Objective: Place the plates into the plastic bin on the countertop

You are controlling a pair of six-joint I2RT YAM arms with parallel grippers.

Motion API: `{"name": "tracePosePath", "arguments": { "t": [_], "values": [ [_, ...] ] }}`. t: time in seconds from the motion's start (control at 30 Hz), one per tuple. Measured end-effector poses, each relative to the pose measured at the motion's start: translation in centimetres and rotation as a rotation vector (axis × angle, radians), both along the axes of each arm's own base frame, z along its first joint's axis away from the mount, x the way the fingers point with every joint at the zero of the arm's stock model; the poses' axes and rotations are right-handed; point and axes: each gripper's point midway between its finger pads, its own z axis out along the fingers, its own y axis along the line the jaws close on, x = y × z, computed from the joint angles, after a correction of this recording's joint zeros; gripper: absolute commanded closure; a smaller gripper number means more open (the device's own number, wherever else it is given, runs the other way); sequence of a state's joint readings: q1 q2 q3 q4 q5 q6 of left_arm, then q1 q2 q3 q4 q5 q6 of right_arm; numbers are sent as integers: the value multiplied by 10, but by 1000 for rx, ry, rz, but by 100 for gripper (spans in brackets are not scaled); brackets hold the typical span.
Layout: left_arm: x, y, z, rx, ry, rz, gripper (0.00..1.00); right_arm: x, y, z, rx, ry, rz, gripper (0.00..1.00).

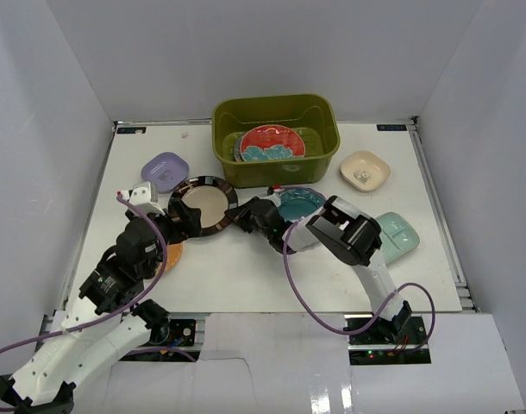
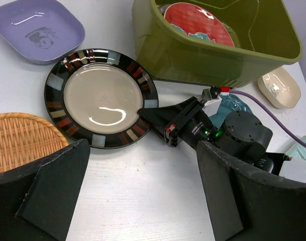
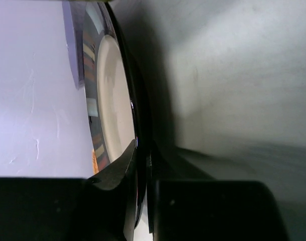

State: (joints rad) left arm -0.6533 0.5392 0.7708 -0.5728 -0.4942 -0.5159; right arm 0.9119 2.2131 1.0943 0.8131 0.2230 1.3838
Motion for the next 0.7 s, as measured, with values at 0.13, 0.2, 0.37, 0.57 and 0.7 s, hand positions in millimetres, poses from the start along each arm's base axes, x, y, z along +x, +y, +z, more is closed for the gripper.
{"name": "tracePosePath", "arguments": {
  "t": [0.13, 0.2, 0.37, 0.57, 0.7],
  "values": [
    [1, 0, 0, 0, -3, -2, 2, -16, -20, 0, -3, -4, -11, 92],
    [0, 0, 0, 1, -2, -2, 2, -31, -37, 5, -20, -12, -4, 92],
    [1, 2, 0, 3, -6, 5, 2, -72, -85, 22, -118, -76, 58, 92],
    [1, 11, 3, 2, -20, 48, 2, -94, -112, 88, -244, -273, 172, 92],
    [-3, 19, 13, -31, -57, 74, 2, -96, -124, 170, -254, -486, 187, 92]
  ]
}}
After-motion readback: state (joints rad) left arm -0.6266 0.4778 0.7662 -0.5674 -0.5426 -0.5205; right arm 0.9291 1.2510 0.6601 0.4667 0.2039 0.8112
